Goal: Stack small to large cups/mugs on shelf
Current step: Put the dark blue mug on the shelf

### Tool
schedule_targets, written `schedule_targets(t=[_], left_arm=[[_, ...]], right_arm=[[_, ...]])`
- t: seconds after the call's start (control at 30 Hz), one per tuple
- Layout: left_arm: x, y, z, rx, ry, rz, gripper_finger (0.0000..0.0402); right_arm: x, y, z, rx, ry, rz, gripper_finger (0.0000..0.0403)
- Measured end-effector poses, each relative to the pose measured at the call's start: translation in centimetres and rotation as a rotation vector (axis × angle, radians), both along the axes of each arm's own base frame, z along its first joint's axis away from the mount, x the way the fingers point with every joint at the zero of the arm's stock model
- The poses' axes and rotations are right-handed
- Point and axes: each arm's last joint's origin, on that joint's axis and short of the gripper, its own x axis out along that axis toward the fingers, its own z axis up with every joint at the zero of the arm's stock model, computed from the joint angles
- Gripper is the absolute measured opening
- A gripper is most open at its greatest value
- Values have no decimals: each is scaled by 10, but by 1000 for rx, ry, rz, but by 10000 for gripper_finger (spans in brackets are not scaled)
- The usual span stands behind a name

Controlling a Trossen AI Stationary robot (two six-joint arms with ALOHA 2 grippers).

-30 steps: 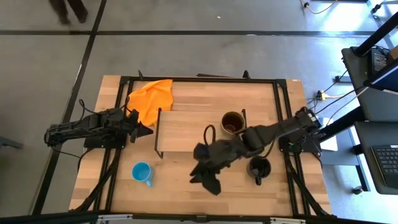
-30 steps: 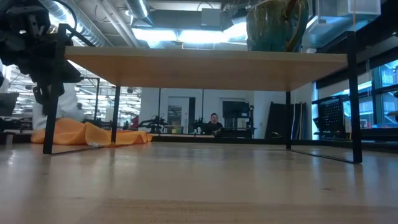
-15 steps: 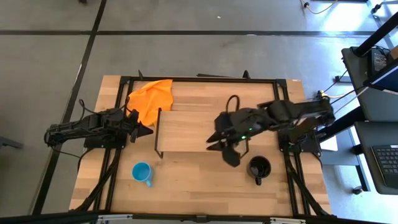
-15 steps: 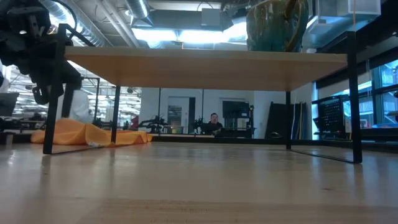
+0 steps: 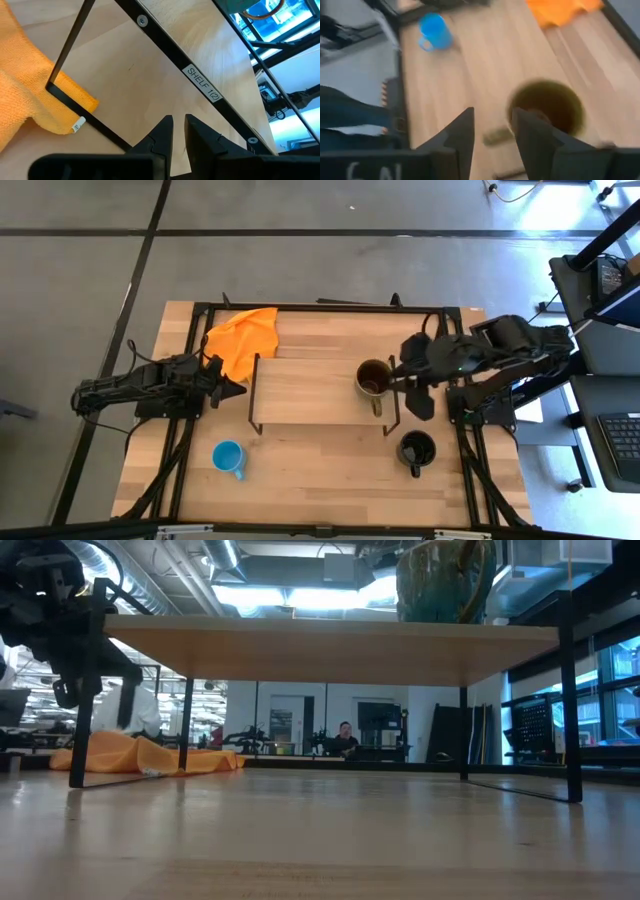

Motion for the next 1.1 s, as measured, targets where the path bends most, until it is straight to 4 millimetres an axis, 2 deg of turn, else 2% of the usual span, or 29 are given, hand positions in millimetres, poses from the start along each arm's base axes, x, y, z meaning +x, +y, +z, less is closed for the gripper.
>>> schedule_targets(t=[0.13, 0.27, 0.5, 0.63, 0.83, 1.1], left_arm=[[0, 0, 0, 0, 0, 0, 42], [0, 0, 0, 0, 0, 0, 42], [0, 0, 0, -7, 0, 3, 42], [0, 0, 0, -20, 4, 7, 42], [0, 1, -1, -11, 8, 28, 42], [-1, 2, -2, 11, 21, 78, 42]], right_arm=[[-12, -4, -19, 14, 85, -59, 136], [-30, -9, -54, 78, 173, -136, 136], [-87, -21, -75, 256, -20, -180, 136], [-110, -25, -93, 322, 0, -190, 136], [-119, -23, -119, 352, 107, -103, 136], [-123, -24, -137, 226, 253, 4, 136]])
